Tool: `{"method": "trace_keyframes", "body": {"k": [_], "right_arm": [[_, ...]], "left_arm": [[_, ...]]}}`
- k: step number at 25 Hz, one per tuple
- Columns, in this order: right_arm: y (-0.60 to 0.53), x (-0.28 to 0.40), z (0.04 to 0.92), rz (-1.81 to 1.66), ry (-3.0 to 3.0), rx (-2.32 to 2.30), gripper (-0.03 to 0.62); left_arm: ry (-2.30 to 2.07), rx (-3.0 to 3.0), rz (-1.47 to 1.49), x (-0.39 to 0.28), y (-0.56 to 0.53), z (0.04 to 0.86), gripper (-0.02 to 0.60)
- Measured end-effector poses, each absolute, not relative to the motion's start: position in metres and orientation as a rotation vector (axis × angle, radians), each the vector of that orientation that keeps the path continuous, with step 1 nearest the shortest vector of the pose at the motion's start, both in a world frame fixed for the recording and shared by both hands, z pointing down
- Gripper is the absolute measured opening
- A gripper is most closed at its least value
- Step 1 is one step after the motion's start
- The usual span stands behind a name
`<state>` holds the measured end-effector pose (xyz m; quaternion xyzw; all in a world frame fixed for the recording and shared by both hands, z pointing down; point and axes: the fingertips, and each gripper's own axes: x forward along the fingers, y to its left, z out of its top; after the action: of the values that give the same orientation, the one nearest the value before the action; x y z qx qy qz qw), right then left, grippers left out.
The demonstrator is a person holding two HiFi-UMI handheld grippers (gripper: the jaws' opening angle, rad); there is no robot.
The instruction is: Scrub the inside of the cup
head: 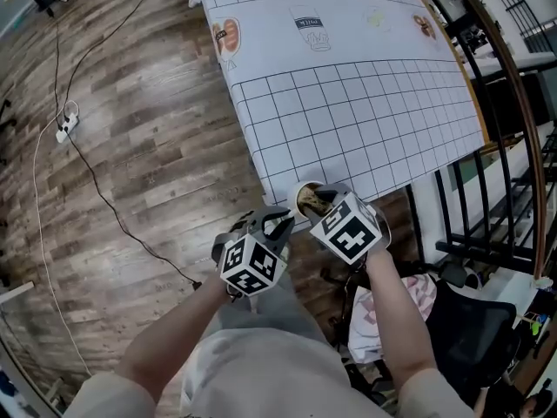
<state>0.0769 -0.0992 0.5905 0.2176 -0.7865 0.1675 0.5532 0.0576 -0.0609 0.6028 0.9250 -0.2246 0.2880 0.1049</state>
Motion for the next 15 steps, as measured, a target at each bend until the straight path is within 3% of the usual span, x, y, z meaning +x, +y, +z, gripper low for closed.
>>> {"method": "trace_keyframes", "body": {"k": [9,15], "right_arm": [[-0.095,0.083,0.562,0.554,-1.908,0.470,0.104],[-0.102,0.085,0.556,0.329,-1.860,0.534,0.106]], "left_arm": [[-0.673,2.689,0.830,0.057,-0.063,0.604,0.055],[-0.706,2.731,0.771,0.055,-0.063,0.602,0.055]]}}
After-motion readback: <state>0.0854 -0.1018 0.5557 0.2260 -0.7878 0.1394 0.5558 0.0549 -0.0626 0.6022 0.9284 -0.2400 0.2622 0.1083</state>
